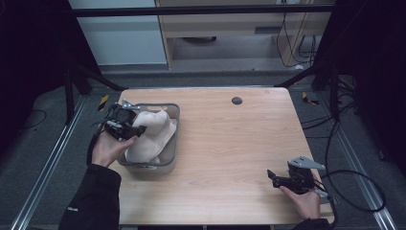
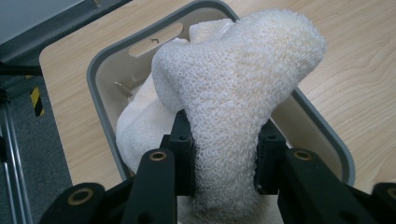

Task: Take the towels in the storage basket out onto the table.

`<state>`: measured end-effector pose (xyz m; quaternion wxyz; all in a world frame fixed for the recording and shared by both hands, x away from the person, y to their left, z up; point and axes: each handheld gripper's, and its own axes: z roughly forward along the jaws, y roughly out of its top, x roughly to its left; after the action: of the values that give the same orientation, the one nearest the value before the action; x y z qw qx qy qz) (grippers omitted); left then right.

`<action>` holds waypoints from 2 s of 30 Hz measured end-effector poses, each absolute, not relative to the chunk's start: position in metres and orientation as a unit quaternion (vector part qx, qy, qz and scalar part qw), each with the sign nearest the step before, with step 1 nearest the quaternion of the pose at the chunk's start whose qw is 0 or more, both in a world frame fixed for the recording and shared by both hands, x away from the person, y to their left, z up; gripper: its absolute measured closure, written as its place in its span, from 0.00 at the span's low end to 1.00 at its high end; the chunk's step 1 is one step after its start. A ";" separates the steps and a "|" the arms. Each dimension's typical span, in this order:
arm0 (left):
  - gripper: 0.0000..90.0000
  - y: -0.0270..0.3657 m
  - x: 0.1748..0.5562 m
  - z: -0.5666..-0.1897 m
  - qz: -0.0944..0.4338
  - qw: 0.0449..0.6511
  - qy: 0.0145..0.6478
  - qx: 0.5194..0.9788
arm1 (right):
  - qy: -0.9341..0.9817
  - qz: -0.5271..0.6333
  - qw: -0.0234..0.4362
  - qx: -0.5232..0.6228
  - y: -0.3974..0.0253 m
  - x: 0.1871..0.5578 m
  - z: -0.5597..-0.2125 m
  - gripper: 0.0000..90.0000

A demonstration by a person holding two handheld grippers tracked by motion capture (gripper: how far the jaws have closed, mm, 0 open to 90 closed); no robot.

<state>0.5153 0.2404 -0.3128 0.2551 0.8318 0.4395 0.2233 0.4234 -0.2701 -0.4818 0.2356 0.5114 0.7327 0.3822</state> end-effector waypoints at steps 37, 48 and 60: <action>0.74 0.219 0.474 -0.229 0.234 0.323 0.359 0.844 | 0.728 0.385 0.241 0.514 -0.274 0.423 -0.481 0.14; 0.74 0.191 0.467 -0.224 0.227 0.327 0.333 0.855 | 0.728 0.372 0.254 0.518 -0.278 0.422 -0.480 0.14; 0.74 0.149 0.468 -0.226 0.207 0.331 0.297 0.872 | 0.725 0.365 0.258 0.524 -0.281 0.421 -0.478 0.14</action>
<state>0.4676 0.1493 -0.2256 0.3305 0.8715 0.2970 0.2073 0.4207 -0.2811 -0.4780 0.2577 0.5243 0.7249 0.3648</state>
